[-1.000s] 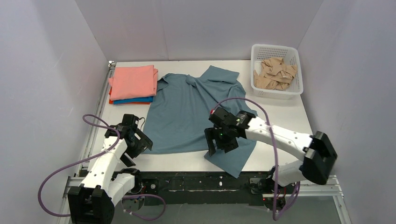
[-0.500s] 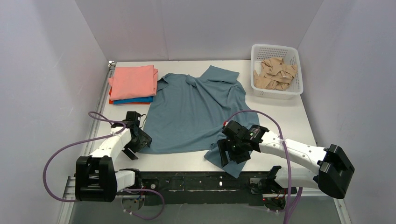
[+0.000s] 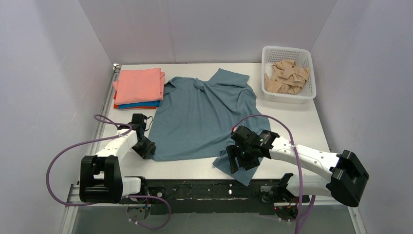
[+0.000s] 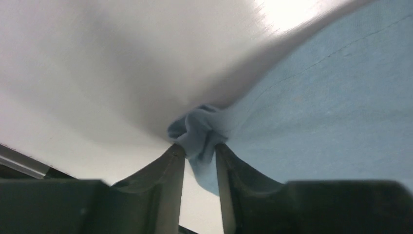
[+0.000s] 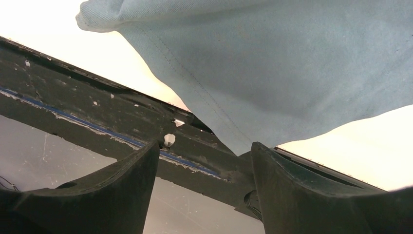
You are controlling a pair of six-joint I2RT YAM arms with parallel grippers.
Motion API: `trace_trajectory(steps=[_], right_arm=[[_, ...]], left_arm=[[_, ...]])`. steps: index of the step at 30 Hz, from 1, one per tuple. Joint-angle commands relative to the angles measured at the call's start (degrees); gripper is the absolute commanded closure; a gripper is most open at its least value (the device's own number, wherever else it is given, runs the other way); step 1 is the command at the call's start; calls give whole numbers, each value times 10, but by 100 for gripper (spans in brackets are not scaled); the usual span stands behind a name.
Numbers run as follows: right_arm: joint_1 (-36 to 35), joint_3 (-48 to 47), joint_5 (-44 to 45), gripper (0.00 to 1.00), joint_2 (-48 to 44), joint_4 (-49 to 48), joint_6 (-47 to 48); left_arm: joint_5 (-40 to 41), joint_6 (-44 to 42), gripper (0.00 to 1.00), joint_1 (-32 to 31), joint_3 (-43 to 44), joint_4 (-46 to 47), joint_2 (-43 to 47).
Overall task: Fold and stack the t-shirts
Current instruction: Flatten out the tshirt
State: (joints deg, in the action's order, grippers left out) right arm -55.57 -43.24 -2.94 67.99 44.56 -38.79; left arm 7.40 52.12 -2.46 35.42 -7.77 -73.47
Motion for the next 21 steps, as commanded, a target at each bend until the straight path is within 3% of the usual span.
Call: trace_trajectory(steps=[1, 2, 8, 21], right_arm=[[-8, 9, -1, 25, 5, -15, 15], [-15, 8, -1, 25, 10, -14, 20], [-63, 0, 12, 29, 79, 1, 31], [-68, -16, 80, 32, 174, 9, -18]], left_arm=[[1, 4, 87, 2, -49, 5, -43], [1, 3, 100, 2, -47, 3, -45], [-8, -13, 100, 2, -33, -7, -50], [-7, -20, 100, 1, -22, -34, -12]])
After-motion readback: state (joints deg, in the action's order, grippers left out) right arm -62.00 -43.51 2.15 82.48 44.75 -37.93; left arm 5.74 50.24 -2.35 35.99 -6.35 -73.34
